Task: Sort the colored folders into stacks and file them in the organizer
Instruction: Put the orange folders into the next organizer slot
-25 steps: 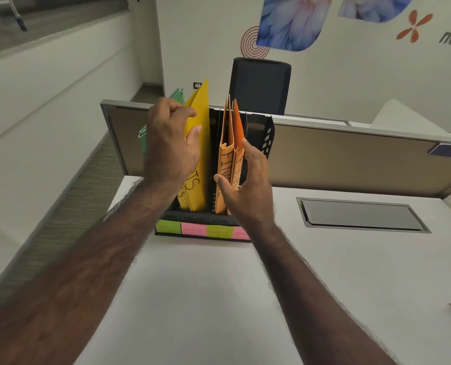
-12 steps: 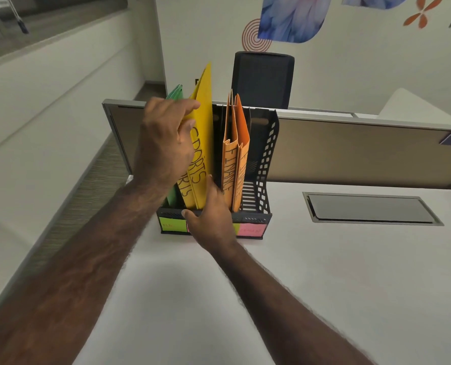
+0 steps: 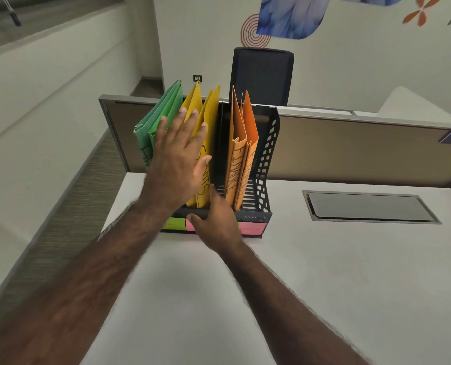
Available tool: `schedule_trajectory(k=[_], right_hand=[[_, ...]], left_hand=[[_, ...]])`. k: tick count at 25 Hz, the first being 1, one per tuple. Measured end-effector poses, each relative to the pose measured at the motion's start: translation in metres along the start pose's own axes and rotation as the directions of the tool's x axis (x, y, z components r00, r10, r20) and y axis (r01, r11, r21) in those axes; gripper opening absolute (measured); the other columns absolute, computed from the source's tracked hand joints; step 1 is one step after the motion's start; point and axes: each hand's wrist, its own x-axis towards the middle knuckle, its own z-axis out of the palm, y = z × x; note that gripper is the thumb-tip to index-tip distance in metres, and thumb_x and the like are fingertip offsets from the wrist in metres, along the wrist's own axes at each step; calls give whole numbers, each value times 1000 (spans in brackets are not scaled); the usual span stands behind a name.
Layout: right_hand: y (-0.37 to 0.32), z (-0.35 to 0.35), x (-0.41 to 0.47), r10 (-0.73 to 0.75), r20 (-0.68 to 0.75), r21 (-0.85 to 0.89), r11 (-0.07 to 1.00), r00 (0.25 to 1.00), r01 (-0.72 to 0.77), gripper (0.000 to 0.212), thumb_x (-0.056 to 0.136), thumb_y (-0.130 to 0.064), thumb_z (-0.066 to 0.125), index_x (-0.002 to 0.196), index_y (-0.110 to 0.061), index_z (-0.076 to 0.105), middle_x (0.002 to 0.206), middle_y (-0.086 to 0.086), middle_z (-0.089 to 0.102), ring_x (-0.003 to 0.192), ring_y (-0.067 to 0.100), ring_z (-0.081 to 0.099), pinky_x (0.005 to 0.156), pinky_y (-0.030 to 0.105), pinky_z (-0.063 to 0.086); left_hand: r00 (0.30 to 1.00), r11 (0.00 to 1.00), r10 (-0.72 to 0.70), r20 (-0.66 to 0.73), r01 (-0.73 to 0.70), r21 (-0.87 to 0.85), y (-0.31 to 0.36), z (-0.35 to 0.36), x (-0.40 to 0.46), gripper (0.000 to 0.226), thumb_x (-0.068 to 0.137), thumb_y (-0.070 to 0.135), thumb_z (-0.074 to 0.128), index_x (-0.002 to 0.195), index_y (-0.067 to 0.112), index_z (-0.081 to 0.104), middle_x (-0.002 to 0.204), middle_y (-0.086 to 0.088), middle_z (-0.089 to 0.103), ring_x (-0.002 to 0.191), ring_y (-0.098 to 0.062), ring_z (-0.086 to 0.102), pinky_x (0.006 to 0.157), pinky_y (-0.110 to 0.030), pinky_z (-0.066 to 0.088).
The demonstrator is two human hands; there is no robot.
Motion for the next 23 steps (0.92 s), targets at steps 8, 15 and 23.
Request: schedule_trajectory(k=[8, 15, 23], right_hand=[[51, -42, -88, -203, -282, -141, 975, 938, 169, 74, 90, -53, 79, 153, -24, 53, 156, -5, 55, 145, 12, 48, 116, 32, 46], [120, -106, -155, -186, -357, -382, 923, 915, 38, 86, 86, -69, 73, 158, -29, 48, 171, -1, 38, 159, 23, 32, 124, 46, 33], [252, -220, -241, -86, -497, -401, 905, 864, -141, 87, 89, -76, 64, 158, -26, 47, 170, 2, 38, 160, 24, 30, 123, 55, 36]], left_hand=[[991, 989, 5, -136, -25, -146, 45, 30, -99, 68, 102, 29, 66, 156, -5, 41, 166, -23, 35, 159, -38, 25, 127, -62, 23], [999, 949, 45, -30, -52, -310, 145, 59, -147, 73, 98, 32, 70, 157, -1, 41, 168, -20, 35, 159, -36, 27, 122, -67, 29], [984, 879, 150, 92, -90, -469, 311, 88, -154, 71, 99, 46, 62, 157, 11, 44, 169, -13, 33, 159, -33, 26, 120, -70, 30]])
